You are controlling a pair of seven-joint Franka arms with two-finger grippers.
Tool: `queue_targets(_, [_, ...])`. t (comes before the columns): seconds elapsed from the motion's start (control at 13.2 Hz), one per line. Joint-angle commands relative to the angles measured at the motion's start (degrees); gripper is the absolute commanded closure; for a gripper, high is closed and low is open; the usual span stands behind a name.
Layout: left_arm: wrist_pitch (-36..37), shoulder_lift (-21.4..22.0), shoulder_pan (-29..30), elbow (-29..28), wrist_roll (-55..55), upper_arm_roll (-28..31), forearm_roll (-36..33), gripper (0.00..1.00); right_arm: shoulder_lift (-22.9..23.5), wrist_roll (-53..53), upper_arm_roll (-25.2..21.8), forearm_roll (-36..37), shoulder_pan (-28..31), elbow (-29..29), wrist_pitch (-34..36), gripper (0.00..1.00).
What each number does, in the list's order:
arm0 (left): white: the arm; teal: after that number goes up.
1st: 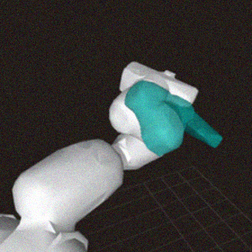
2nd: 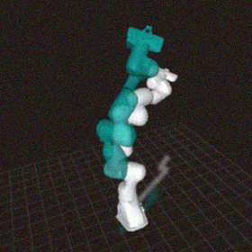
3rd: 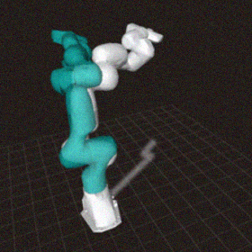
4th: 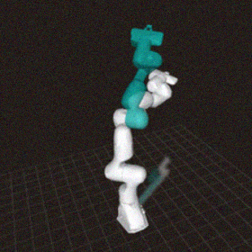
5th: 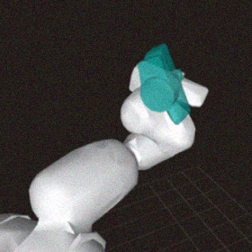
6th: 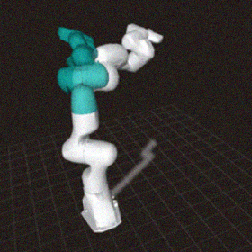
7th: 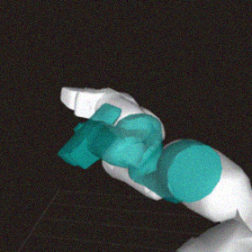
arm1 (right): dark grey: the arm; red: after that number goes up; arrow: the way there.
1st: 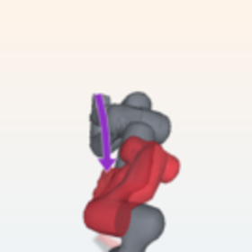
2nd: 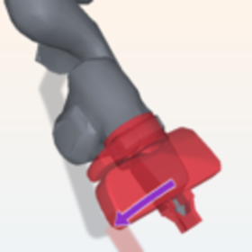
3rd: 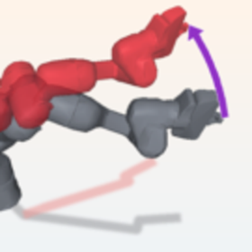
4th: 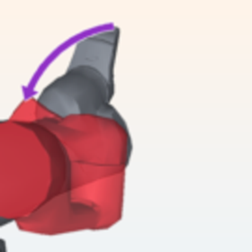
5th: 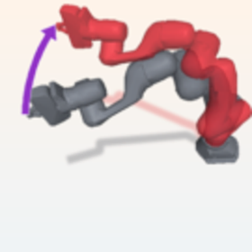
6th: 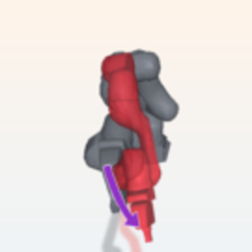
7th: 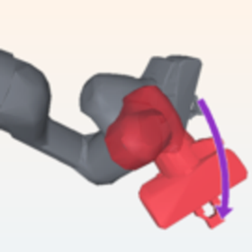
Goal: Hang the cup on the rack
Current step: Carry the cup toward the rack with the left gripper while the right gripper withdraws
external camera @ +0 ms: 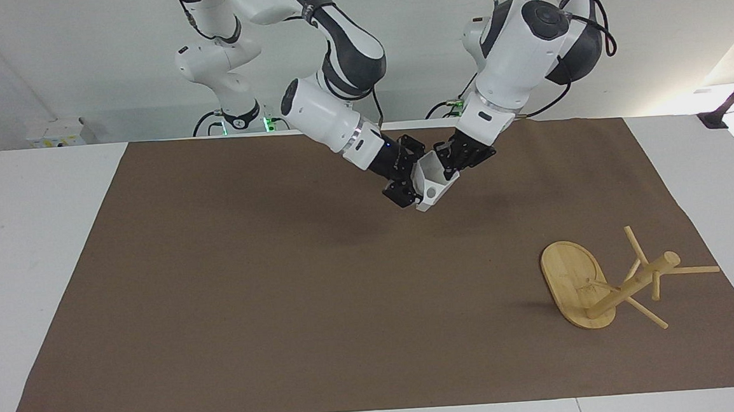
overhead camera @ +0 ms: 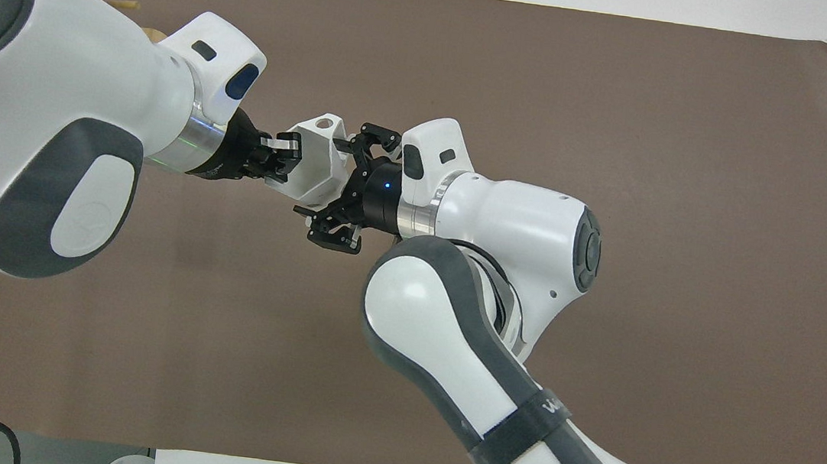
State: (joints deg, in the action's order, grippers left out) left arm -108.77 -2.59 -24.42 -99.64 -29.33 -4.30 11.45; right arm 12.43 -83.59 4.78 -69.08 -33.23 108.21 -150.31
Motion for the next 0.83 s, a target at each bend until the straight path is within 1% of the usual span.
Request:
queue_targets(0.0, [-5.6, -1.8, 3.0, 2.3, 0.4, 0.7, -1.9, 1.00, -5.1, -2.9, 0.1, -0.6, 7.1, 5.2, 8.1, 0.01])
queue_targets(0.08, [-8.0, -1.7, 5.1, 1.5, 0.2, 0.6, -1.7, 1.00, -6.5, -3.2, 0.1, -0.4, 11.9, 6.8, 14.0, 0.01])
queue_targets(0.15, [-9.2, -1.2, 7.0, -0.7, 0.1, 0.5, -1.4, 1.00, -7.1, -3.2, -0.1, 0.2, 17.4, 7.4, 21.1, 0.01])
queue_targets(0.23, [-13.3, -0.7, 9.0, -3.5, 0.1, 0.4, 0.5, 1.00, -7.7, -3.2, -0.1, 2.6, 23.2, 7.5, 27.7, 0.01])
queue_targets(0.3, [-19.6, 0.2, 11.1, -6.6, 0.1, 0.5, 3.6, 1.00, -7.7, -3.2, -0.1, 6.8, 27.9, 6.8, 32.4, 0.01])
queue_targets(0.38, [-25.8, 0.7, 12.4, -9.2, 0.1, 0.5, 6.1, 1.00, -7.4, -2.9, -0.1, 11.4, 32.7, 5.6, 35.8, 0.01])
queue_targets(0.45, [-28.2, 0.3, 14.2, -9.8, 0.1, 0.5, 8.6, 1.00, -7.2, -2.8, -0.1, 15.7, 37.1, 4.1, 38.6, 0.01])
queue_targets(0.53, [-28.8, -0.3, 15.2, -9.8, 0.2, 0.5, 10.5, 1.00, -7.4, -2.3, -0.3, 21.3, 40.5, 2.8, 41.6, 0.01])
queue_targets(0.68, [-31.1, -3.4, 17.5, -9.3, 0.2, 0.4, 13.6, 1.00, -7.5, 3.6, -0.3, 36.5, 44.3, -2.0, 44.5, 0.01])
queue_targets(0.76, [-32.2, -3.9, 18.3, -9.2, 0.2, 0.5, 16.4, 1.00, -7.7, 6.9, -0.3, 42.7, 44.6, -5.2, 46.2, 0.01])
